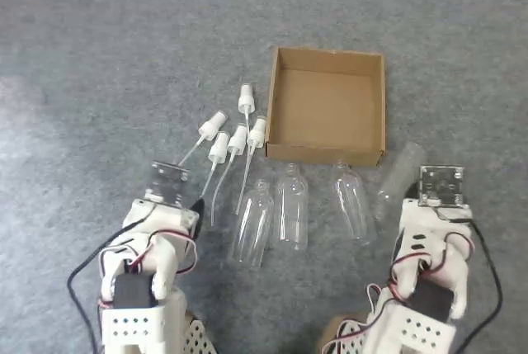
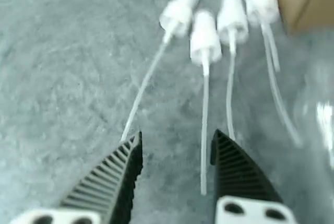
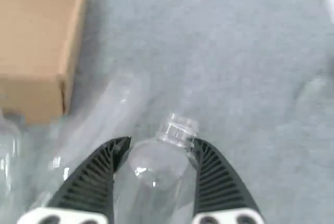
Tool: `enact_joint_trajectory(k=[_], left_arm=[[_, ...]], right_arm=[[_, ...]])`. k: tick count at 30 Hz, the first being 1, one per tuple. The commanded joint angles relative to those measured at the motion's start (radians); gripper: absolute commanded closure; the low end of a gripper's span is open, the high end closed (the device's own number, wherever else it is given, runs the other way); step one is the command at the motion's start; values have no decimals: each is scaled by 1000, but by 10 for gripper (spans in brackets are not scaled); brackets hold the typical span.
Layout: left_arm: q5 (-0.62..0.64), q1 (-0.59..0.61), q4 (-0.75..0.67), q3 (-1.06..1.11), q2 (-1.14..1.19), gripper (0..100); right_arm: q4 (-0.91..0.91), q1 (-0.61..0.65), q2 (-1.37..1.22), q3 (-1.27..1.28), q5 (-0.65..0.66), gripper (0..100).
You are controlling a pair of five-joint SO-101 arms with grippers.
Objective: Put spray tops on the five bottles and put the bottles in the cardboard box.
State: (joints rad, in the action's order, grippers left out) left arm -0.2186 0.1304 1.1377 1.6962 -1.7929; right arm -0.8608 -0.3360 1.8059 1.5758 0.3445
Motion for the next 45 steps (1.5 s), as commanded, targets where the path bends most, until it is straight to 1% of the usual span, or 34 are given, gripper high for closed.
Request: enact_joint_trajectory(k=[1, 4, 7, 9, 10, 14, 16, 18, 21, 23, 27, 30, 34, 36, 40, 42, 45], left_arm=[[-201, -5, 60, -12, -28, 803], [-239, -5, 71, -12, -28, 803], [-244, -5, 71, -12, -28, 803], [-244, -5, 72, -12, -28, 803], [-245, -5, 78, -12, -28, 803], [-245, -6, 91, -12, -28, 803], [-245, -6, 91, -12, -28, 803], [-245, -5, 91, -12, -28, 804], [-245, 0, 91, -12, -28, 804], [-245, 0, 91, -12, -28, 804], [-245, 0, 91, -12, -28, 804], [-245, 0, 91, -12, -28, 804], [-245, 0, 91, -12, -28, 804], [-245, 0, 91, -12, -28, 804], [-245, -2, 91, -12, -28, 804], [-247, -3, 84, -12, -28, 804], [-247, -2, 83, -12, -28, 804]], right_arm=[[-35, 16, 8, -187, -3, 992], [-96, 31, -28, -310, -9, 992], [-150, 33, -174, -436, -11, 992], [-191, 35, -328, -525, -11, 987], [-214, 42, -412, -572, -8, 969], [-331, 93, -783, -813, -9, 835], [-397, 113, -970, -954, -8, 787], [-461, 119, -1136, -1088, -9, 771], [-549, 107, -1356, -1255, -2, 772], [-564, 82, -1469, -1313, 25, 775], [-519, 5, -1607, -1361, 81, 840], [-521, -25, -1666, -1356, 150, 797], [-521, -27, -1707, -1364, 152, 729], [-527, -21, -1719, -1369, 107, 727], [-507, -12, -1764, -1313, -74, 726], [-467, -13, -1784, -1267, -150, 725], [-400, -33, -1807, -1197, -229, 725]])
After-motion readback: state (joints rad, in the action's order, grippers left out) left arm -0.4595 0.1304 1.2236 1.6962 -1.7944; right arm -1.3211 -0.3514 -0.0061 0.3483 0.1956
